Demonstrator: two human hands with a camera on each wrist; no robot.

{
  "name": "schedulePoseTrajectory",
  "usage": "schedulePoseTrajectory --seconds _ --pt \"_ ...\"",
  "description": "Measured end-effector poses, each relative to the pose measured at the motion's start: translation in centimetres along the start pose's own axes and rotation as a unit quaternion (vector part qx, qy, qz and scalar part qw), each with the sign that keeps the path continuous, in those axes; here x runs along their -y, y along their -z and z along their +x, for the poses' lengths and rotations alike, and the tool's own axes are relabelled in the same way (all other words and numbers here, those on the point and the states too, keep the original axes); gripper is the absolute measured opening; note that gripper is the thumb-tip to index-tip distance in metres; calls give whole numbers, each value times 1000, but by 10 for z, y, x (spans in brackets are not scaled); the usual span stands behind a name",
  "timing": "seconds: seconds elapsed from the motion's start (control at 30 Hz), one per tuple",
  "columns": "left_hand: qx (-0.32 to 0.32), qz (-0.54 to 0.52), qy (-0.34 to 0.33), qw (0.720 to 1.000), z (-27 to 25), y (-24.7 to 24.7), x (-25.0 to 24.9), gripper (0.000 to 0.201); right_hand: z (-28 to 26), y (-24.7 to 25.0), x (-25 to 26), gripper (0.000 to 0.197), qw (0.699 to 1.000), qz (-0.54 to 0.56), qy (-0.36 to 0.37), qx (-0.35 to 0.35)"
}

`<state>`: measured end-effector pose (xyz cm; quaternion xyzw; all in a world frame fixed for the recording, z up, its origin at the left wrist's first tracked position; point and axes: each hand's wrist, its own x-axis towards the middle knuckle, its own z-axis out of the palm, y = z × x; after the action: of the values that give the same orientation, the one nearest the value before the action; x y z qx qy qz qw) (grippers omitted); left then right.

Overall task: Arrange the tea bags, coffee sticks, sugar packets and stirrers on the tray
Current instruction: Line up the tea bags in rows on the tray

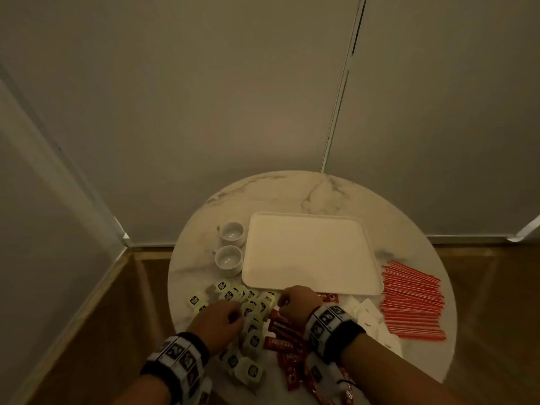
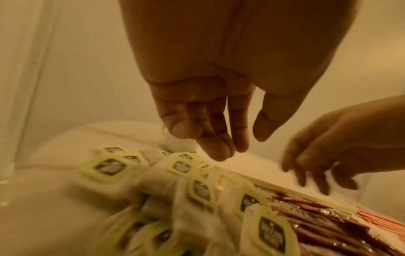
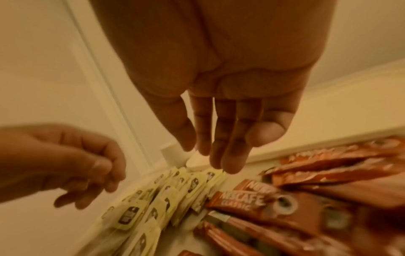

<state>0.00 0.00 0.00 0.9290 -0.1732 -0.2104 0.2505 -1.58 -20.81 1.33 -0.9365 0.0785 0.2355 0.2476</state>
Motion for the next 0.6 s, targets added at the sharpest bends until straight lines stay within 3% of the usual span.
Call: schedulePoseTrajectory --seconds 0.2,0.6 --pt "1 15 -19 1000 38 -2 -16 17 40 -16 19 25 998 -40 -55 9" --pt "74 95 -46 992 71 3 -7 28 61 -37 30 38 993 -89 -73 0"
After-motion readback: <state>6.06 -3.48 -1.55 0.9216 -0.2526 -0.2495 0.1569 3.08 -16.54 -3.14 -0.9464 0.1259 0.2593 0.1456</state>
